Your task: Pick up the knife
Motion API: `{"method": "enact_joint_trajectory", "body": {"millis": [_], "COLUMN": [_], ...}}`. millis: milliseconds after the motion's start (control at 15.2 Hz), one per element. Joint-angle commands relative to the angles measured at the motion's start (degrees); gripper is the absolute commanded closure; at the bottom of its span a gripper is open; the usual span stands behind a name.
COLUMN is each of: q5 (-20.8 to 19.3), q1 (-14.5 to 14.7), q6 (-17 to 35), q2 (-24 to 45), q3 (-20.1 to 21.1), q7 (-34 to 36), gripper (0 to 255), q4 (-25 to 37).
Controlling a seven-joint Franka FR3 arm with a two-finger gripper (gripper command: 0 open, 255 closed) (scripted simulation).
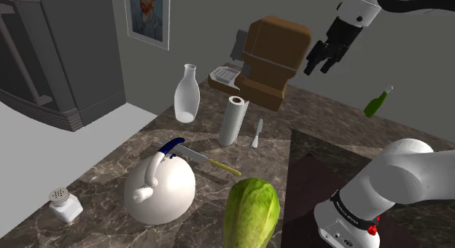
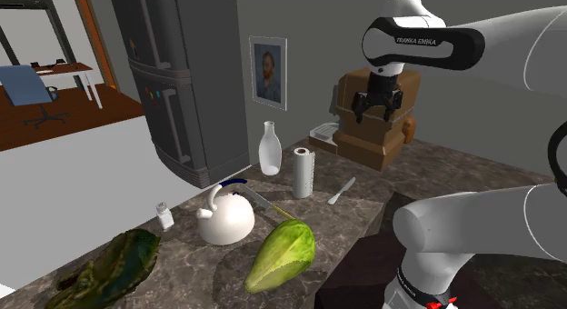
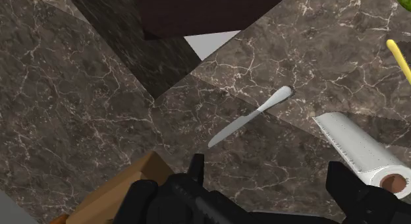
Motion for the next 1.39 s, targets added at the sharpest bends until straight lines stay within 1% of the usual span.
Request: {"method": "enact_joint_trajectory", "body": {"millis": [0, 660, 990, 1320], "q5": [0.0, 2.9, 3.5, 3.1], "q1": [0.0, 5.7, 8.1, 10.1], "q6": [0.0, 13.4, 19.8, 25.7], "q2": [0.0, 12.0, 19.5, 27.7], "q3": [0.0, 6.6, 10.0, 13.5], "q7": [0.0, 0.3, 0.7, 1.4], "gripper": [0, 0, 0, 0], "q4": [0.0, -3.2, -3.0, -1.6]}}
